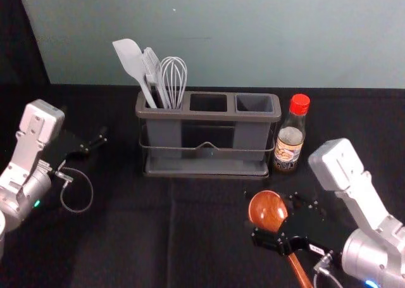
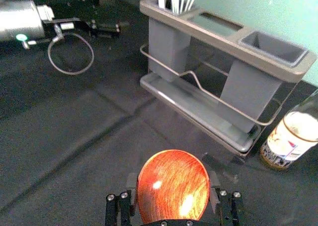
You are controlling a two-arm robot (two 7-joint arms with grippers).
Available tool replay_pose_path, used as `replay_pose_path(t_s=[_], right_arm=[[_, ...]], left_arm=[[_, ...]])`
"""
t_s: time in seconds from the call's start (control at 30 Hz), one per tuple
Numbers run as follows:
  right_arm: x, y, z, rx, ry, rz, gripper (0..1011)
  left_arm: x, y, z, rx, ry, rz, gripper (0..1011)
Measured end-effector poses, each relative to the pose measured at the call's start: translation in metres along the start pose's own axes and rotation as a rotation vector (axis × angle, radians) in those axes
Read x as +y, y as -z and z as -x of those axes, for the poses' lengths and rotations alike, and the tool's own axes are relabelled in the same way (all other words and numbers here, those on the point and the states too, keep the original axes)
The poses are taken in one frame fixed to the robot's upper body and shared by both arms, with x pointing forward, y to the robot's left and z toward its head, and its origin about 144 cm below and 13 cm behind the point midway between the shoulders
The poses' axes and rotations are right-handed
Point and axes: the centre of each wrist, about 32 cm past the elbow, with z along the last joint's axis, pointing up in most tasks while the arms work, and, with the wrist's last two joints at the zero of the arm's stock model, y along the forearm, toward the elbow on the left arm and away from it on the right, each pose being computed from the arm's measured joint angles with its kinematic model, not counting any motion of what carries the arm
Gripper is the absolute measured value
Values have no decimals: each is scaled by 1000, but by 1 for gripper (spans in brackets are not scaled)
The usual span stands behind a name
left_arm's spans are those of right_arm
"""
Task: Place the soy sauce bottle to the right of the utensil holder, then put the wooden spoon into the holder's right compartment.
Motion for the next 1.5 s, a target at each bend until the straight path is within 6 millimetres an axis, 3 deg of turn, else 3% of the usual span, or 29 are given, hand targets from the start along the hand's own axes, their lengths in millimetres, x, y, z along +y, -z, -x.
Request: replay_pose_path(t_s=[1.0, 1.5], right_arm=[[-7, 14, 0, -29, 14, -110, 838], [-9, 27, 6, -168, 122, -455, 838]], left_arm=[[0, 0, 0, 0, 0, 0, 1005], [0, 0, 0, 0, 0, 0, 1005]])
